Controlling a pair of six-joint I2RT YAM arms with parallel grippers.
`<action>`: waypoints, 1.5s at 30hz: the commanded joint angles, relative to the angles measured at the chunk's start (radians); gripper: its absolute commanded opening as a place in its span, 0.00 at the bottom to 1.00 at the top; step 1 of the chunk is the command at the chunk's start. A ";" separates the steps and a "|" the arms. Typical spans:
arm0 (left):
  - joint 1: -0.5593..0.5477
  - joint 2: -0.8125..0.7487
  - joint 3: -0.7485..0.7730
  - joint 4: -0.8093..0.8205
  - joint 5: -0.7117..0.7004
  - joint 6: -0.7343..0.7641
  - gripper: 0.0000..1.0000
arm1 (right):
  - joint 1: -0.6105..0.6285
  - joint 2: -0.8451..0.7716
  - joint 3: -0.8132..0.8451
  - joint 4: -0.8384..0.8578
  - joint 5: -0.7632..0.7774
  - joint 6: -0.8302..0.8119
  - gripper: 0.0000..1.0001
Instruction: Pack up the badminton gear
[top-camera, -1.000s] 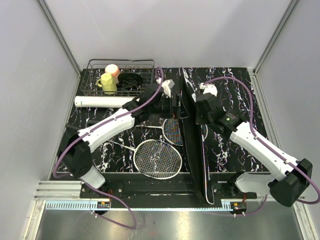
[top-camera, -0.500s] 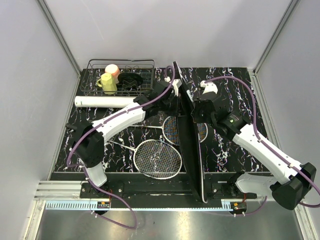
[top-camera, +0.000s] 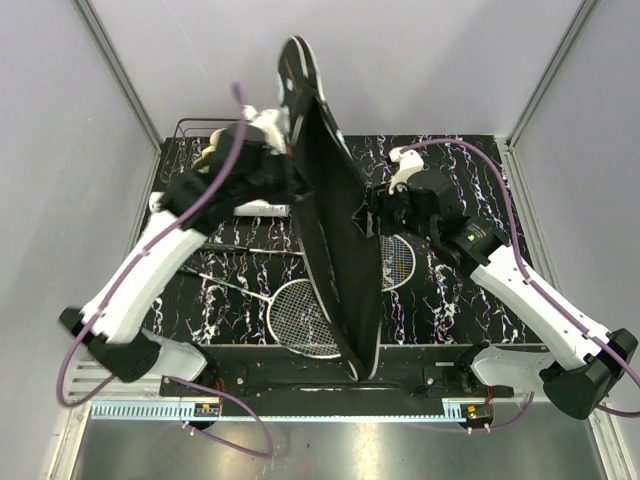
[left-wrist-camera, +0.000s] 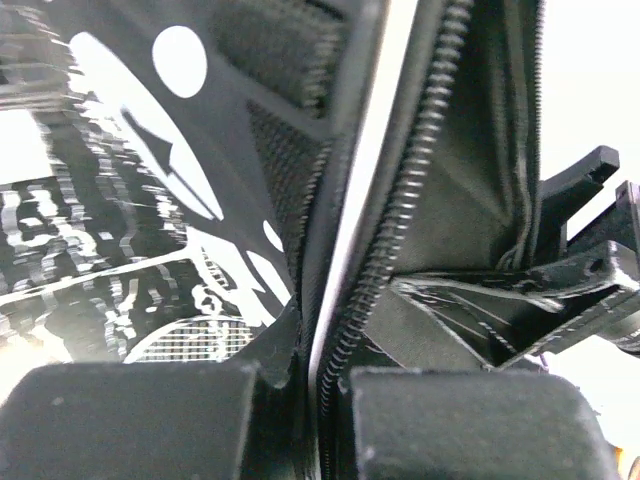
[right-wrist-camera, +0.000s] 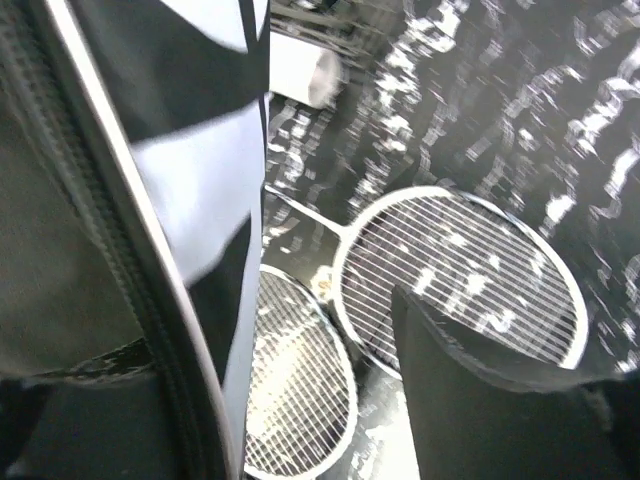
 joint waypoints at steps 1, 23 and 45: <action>0.106 -0.151 0.060 -0.193 -0.120 -0.012 0.00 | 0.002 0.000 0.052 0.165 -0.196 0.080 0.70; 0.244 -0.249 -0.009 -0.292 -0.158 0.052 0.00 | 0.114 0.175 0.027 0.417 -0.448 0.189 0.87; -0.058 0.051 0.100 -0.189 -0.097 0.009 0.00 | 0.117 0.172 0.396 -0.107 0.121 0.218 0.81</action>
